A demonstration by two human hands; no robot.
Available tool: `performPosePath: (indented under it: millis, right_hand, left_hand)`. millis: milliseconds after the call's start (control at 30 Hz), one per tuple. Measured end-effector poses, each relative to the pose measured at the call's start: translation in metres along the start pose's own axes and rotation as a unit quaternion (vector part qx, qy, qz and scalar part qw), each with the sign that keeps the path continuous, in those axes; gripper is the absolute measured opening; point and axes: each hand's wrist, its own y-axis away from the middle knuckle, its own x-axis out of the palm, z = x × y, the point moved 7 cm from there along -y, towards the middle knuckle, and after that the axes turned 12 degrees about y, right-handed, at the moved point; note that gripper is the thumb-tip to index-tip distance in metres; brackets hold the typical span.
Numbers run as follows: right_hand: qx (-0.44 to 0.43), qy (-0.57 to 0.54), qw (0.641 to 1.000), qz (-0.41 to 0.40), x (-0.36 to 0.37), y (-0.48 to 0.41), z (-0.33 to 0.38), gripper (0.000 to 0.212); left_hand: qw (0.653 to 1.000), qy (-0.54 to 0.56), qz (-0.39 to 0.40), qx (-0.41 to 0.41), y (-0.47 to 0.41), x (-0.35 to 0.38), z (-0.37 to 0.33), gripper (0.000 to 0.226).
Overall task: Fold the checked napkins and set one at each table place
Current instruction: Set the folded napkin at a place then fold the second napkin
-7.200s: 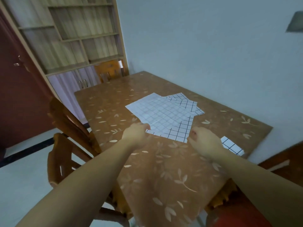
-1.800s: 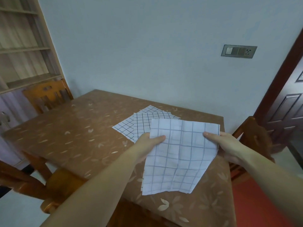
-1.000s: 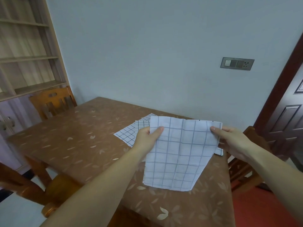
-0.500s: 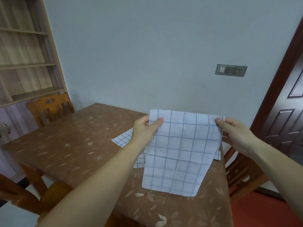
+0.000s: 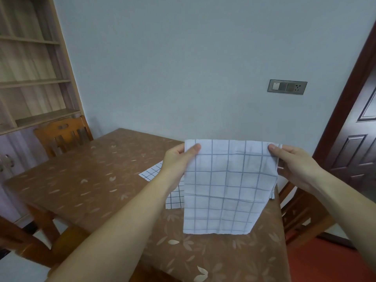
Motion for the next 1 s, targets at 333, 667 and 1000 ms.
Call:
performPosePath:
  millis: [333, 667, 1000]
  right_hand:
    - [0.085, -0.008, 0.996, -0.035, -0.004, -0.005, -0.044, 0.045]
    - [0.163, -0.006, 0.975, 0.148, 0.035, 0.015, -0.096, 0.051]
    - [0.162, -0.012, 0.983, 0.091, 0.038, 0.006, -0.087, 0.029]
  left_hand:
    - [0.996, -0.029, 0.024, -0.079, 0.011, -0.017, 0.045, 0.009]
    - [0.988, -0.029, -0.029, -0.146, 0.013, -0.031, 0.071, 0.024]
    - [0.961, 0.04, 0.066, -0.265, 0.02, -0.03, 0.08, 0.032]
